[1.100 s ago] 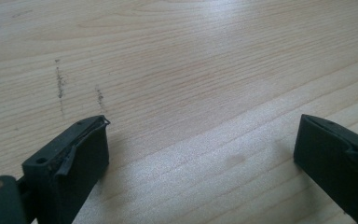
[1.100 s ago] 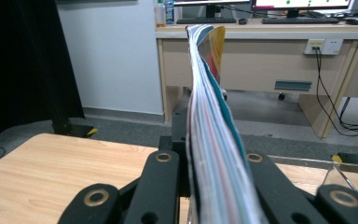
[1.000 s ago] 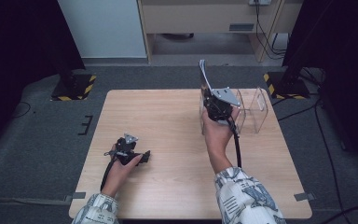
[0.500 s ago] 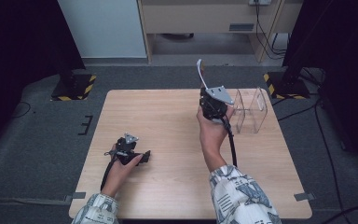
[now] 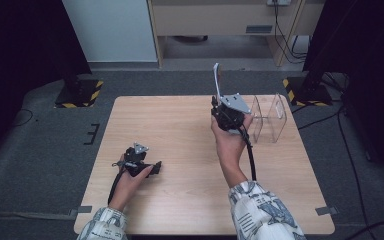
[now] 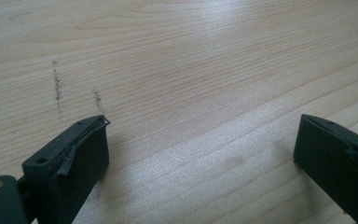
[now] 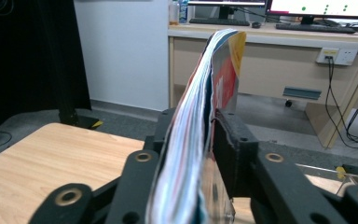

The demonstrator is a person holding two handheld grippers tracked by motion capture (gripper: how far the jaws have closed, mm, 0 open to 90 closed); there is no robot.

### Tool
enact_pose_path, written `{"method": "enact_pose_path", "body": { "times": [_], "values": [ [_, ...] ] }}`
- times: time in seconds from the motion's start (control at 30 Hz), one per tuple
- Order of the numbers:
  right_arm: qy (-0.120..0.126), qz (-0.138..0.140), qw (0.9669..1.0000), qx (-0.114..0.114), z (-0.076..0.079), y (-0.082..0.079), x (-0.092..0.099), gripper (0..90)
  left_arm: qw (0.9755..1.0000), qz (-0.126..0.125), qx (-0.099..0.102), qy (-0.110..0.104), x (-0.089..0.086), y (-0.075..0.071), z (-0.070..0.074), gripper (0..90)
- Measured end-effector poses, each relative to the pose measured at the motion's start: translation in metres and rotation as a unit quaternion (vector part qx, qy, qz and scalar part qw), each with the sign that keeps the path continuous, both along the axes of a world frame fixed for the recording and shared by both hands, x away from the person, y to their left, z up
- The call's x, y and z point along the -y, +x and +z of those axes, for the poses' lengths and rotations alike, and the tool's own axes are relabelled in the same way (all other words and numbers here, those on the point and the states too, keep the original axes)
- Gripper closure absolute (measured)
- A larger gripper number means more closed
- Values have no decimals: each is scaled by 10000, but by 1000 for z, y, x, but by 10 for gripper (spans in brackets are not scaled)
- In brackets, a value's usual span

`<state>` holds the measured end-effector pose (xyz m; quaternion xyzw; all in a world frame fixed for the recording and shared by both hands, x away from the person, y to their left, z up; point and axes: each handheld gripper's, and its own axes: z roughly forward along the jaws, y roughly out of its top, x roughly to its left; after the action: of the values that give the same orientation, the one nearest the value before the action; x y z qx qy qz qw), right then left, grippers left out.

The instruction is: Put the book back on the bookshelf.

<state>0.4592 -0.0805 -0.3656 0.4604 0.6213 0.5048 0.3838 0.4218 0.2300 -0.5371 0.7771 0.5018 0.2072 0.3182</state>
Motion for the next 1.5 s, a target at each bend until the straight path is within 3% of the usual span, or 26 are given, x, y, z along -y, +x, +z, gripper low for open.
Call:
{"method": "enact_pose_path", "body": {
  "times": [0.4, 0.57, 1.33, 1.5],
  "values": [
    [-203, 160, 9997, -20, -2, -7, 1, 554, 10000, -11, -4, 13, 0, 0, 0, 24],
    [-174, 163, 9997, -66, -4, -8, 2, 491, 10000, -24, -12, 31, 0, 0, 0, 24],
    [-123, 371, 9991, -171, -12, -16, 5, 392, 10000, -24, -13, 28, 0, 0, 0, 24],
    [-101, 461, 9987, -188, -13, -19, 7, 334, 10000, -25, -14, 28, 0, 0, 0, 23]
  ]
}}
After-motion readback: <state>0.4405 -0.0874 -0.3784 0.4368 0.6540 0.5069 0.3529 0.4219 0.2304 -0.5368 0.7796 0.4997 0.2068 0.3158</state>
